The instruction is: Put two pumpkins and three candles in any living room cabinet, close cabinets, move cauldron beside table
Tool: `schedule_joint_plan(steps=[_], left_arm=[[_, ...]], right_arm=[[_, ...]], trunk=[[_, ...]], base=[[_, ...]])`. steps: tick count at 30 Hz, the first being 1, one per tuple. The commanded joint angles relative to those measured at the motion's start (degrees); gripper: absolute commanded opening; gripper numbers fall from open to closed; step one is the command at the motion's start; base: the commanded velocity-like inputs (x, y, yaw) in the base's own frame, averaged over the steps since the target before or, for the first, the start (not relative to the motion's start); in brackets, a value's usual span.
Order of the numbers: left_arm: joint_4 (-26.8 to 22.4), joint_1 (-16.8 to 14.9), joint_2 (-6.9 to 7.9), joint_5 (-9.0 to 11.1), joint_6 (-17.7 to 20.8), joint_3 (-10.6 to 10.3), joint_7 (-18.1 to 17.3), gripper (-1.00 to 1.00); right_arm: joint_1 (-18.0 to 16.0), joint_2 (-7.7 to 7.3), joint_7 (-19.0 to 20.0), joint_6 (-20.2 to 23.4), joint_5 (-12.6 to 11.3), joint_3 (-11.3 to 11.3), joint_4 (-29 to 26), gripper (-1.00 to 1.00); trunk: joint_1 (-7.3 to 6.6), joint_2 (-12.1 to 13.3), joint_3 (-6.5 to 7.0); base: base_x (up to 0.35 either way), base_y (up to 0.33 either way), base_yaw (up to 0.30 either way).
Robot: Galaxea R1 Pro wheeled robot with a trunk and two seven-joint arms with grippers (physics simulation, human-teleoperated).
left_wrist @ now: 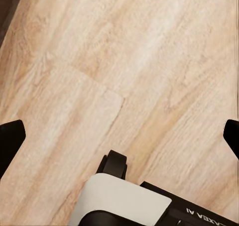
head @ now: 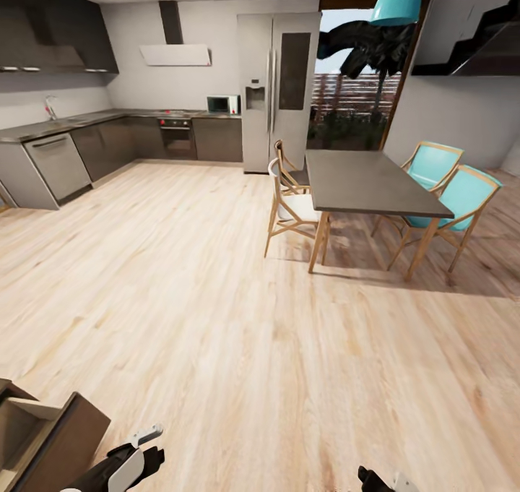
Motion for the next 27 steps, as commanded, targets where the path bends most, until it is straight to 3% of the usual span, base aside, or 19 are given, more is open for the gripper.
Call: schedule_joint_plan(steps=[1, 27], left_arm=[[-0.21, 0.00, 0.08, 0.47, 0.22, -0.45, 0.46, 1.00], [-0.21, 0.00, 0.08, 0.47, 0.22, -0.54, 0.49, 1.00]], right_arm=[[-0.03, -0.02, -0.30, -0.15, -0.42, 0.49, -0.05, 1.00], [-0.03, -0.02, -0.30, -0.15, -0.44, 0.49, -0.05, 1.00]], trunk=[[0.00, -0.03, -0.01], [0.00, -0.03, 1.07]], base=[[0.000, 0.000, -0.278], [0.000, 0.000, -0.278]])
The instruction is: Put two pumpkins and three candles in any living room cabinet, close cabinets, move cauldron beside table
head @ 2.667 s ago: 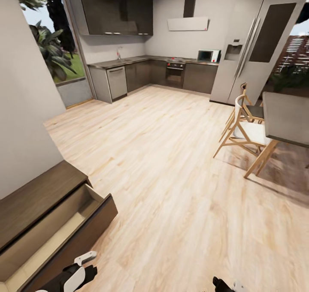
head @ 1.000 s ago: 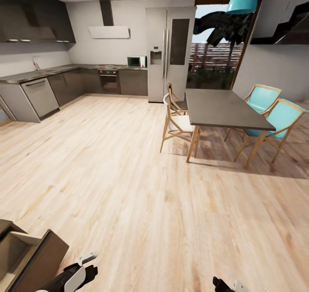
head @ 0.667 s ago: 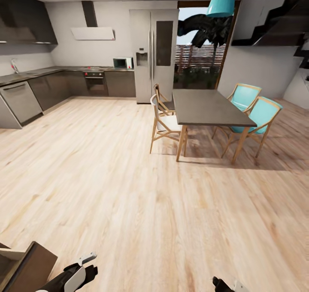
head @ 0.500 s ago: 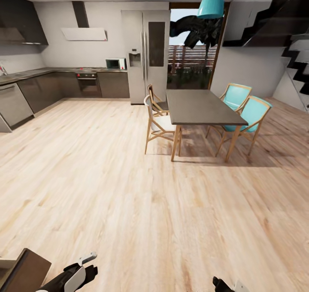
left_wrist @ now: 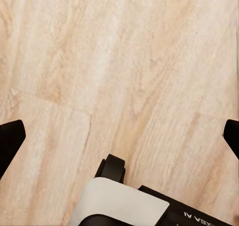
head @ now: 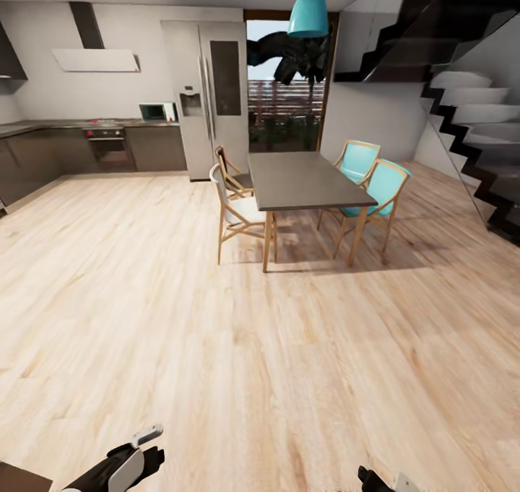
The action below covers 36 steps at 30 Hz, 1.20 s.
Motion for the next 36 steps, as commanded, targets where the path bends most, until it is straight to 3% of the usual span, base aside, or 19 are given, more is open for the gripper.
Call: schedule_joint_plan(steps=[1, 18, 23, 36], left_arm=[[-0.21, 0.02, 0.07, 0.47, 0.22, -0.45, 0.46, 1.00], [-0.21, 0.01, -0.31, 0.45, 0.15, -0.45, 0.46, 1.00], [-0.15, 0.01, -0.36, -1.45, 0.17, -0.38, 0.47, 1.00], [-0.21, 0.01, -0.36, -1.64, 0.03, -0.37, 0.41, 1.00]], right_arm=[[-0.03, -0.02, -0.30, -0.15, -0.42, 0.49, -0.05, 1.00], [-0.03, -0.02, -0.30, -0.17, -0.44, 0.49, -0.02, 1.00], [-0.03, -0.02, -0.30, -0.16, -0.44, 0.49, 0.03, 1.00], [-0.03, -0.02, -0.37, -0.15, -0.44, 0.49, 0.02, 1.00]], trunk=[[0.00, -0.03, -0.01], [0.00, -0.03, 0.70], [0.00, -0.03, 0.90], [0.00, -0.03, 1.44]], base=[[0.000, 0.000, -0.278], [0.000, 0.000, -0.278], [0.000, 0.000, -0.277], [0.000, 0.000, -0.277]])
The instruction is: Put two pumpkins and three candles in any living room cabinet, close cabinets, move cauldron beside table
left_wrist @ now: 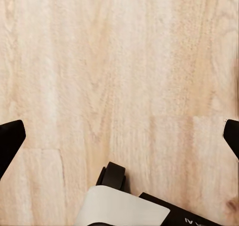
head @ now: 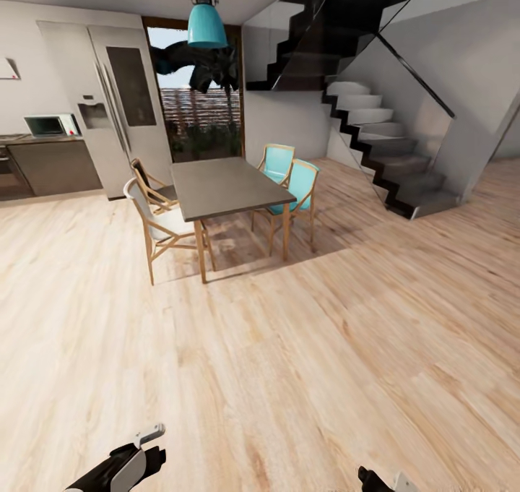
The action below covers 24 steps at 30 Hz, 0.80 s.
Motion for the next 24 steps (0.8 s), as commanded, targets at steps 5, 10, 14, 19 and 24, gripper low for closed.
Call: schedule_joint_plan(steps=[5, 10, 14, 19, 24], left_arm=[[-0.21, 0.01, 0.08, 0.48, 0.18, -0.47, 0.44, 1.00], [-0.21, 0.00, 0.08, 0.48, 0.17, -0.47, 0.43, 1.00], [-0.21, 0.02, 0.08, 0.48, -0.40, -0.45, 0.43, 1.00], [-0.21, 0.03, 0.08, 0.48, -1.44, -0.40, 0.43, 1.00], [-0.21, 0.05, 0.08, 0.39, -1.64, -0.38, 0.43, 1.00]], right_arm=[[-0.03, -0.02, -0.32, -0.15, -0.44, 0.49, -0.03, 1.00], [-0.03, -0.02, -0.32, -0.15, -0.44, 0.49, -0.03, 1.00], [-0.03, -0.02, -0.32, -0.15, -0.44, 0.49, -0.03, 1.00], [-0.03, -0.02, -0.32, -0.15, -0.44, 0.49, -0.03, 1.00], [-0.03, -0.02, -0.32, -0.15, -0.44, 0.49, -0.03, 1.00]], trunk=[[0.00, -0.04, 0.15], [0.00, -0.04, 0.36], [0.00, -0.04, 0.53], [0.00, -0.04, 0.74], [0.00, -0.04, 0.94]], base=[[0.000, 0.000, -0.278], [0.000, 0.000, -0.278], [0.000, 0.000, -0.278], [0.000, 0.000, -0.277], [0.000, 0.000, -0.278]])
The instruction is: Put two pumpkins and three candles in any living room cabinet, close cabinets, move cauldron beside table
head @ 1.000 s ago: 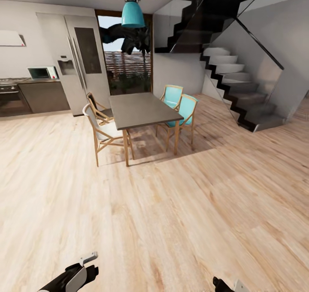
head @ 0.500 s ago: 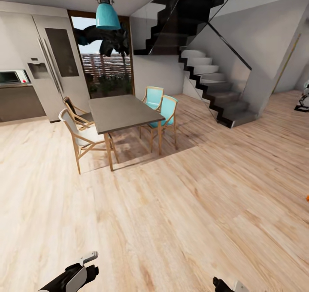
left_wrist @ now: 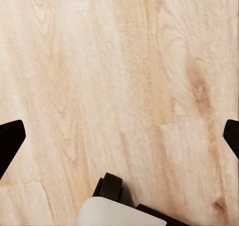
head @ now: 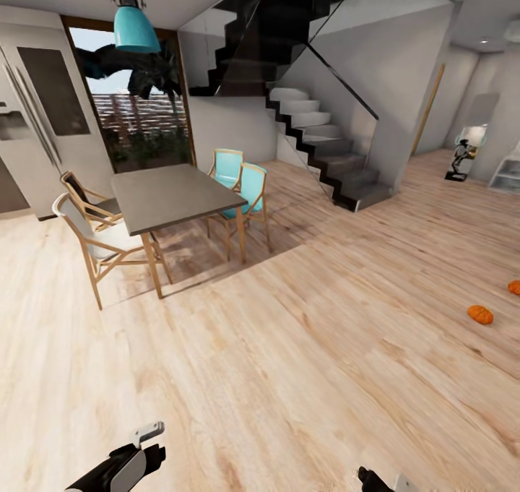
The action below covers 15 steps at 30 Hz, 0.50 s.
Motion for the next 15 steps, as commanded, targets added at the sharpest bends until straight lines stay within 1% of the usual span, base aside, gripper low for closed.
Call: schedule_joint_plan(steps=[1, 15], left_arm=[[-0.21, 0.01, 0.08, 0.41, 0.22, -0.46, 0.46, 1.00], [-0.21, -0.01, 0.01, 0.36, 0.20, -0.46, 0.46, 1.00]], right_arm=[[-0.03, -0.02, -0.30, -0.15, -0.44, 0.49, -0.05, 1.00], [-0.03, -0.02, -0.30, -0.17, -0.44, 0.49, -0.05, 1.00]], trunk=[[0.00, -0.04, -0.01], [0.00, -0.04, 0.57]], base=[[0.000, 0.000, -0.278], [0.000, 0.000, -0.277]])
